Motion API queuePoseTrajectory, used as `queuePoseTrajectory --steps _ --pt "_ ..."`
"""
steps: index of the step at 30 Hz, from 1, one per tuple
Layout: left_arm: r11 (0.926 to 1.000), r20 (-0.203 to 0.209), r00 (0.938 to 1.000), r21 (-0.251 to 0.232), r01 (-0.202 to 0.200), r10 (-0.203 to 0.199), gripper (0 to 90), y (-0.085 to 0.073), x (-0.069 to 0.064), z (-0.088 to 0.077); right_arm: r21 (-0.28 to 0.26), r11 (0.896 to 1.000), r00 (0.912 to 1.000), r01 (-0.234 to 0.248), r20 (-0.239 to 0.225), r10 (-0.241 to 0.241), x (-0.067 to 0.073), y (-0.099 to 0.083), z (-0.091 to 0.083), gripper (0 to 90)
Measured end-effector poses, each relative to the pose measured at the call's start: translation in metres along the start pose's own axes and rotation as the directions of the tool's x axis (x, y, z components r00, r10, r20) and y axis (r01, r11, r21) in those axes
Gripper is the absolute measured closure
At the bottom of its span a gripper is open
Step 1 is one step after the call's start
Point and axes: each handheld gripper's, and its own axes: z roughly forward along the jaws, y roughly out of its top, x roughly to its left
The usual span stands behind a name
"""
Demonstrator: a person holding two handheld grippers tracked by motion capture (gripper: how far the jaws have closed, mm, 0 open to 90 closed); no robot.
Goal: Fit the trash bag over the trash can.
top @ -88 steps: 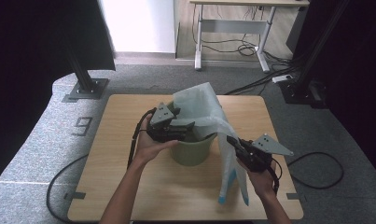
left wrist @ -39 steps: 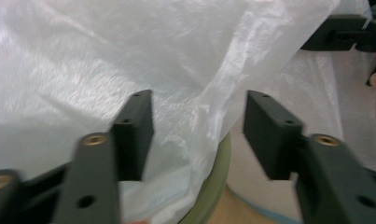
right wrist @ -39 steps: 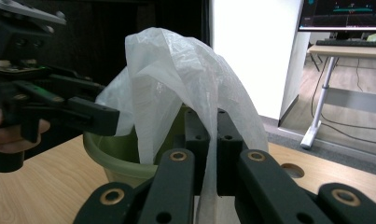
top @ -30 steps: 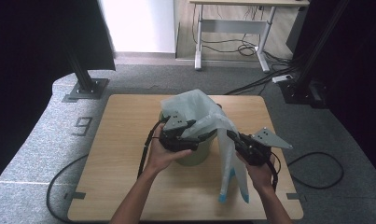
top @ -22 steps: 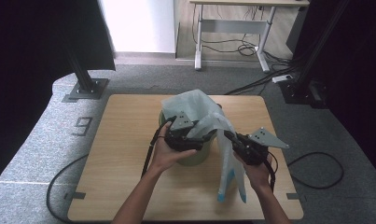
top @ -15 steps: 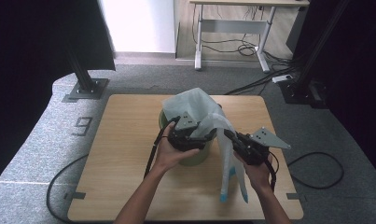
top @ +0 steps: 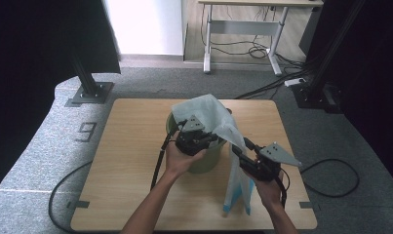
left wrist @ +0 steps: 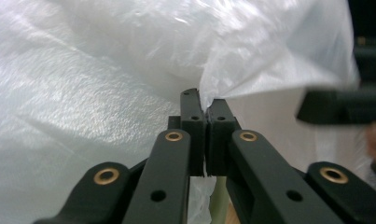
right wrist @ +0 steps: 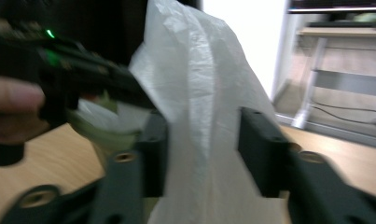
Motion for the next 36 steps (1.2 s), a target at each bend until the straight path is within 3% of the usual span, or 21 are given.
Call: queuePoseTrajectory --steps 4,10,13,16,19,22,25,27,31,36 --pt "0.9999 0.009 0.9999 0.005 0.012 -0.012 89.1 -0.001 0.001 0.001 0.030 1.000 0.9992 -0.010 0.040 0.009 0.012 -0.023 -0.009 36.2" --pt "0.9997 -0.002 0.9997 0.002 0.023 -0.023 89.4 0.000 0.000 0.001 0.061 0.998 0.9985 -0.013 0.053 0.010 0.030 -0.047 -0.016 30.4" --pt "0.9995 -0.006 0.9995 -0.001 0.032 -0.032 89.4 0.000 0.001 0.000 0.095 0.995 0.9945 -0.003 0.104 -0.007 0.040 -0.060 -0.013 28.2" --pt "0.9995 -0.009 0.9995 -0.004 0.031 -0.031 89.4 0.000 0.002 -0.002 0.137 0.991 0.9932 -0.008 0.116 -0.008 0.042 -0.072 -0.007 28.9" --pt "0.9994 -0.009 0.9994 -0.005 0.033 -0.033 89.5 0.000 0.003 -0.004 0.165 0.986 0.9920 -0.022 0.126 0.001 0.038 -0.081 -0.003 39.4" --pt "0.9993 -0.005 0.9993 -0.005 0.038 -0.038 89.4 0.000 0.004 -0.004 0.164 0.986 0.9907 0.004 0.134 -0.026 0.034 -0.083 -0.004 66.0" --pt "0.9991 0.004 0.9991 -0.005 0.043 -0.043 89.4 -0.001 0.005 -0.004 0.149 0.988 0.9816 0.040 0.179 -0.067 0.030 -0.077 -0.008 82.7" --pt "0.9990 0.015 0.9989 -0.006 0.045 -0.045 89.4 0.000 0.005 -0.005 0.129 0.991 0.9777 0.041 0.199 -0.066 0.024 -0.071 -0.011 87.4" --pt "0.9987 0.047 0.9976 -0.008 0.051 -0.050 89.3 -0.001 0.006 -0.004 0.052 0.998 0.9686 0.046 0.242 -0.057 0.011 -0.053 -0.025 88.3" --pt "0.9989 0.082 0.9955 -0.005 0.047 -0.047 89.2 -0.002 0.006 -0.006 -0.010 0.997 0.9607 0.078 0.268 -0.073 -0.002 -0.026 -0.036 88.3"
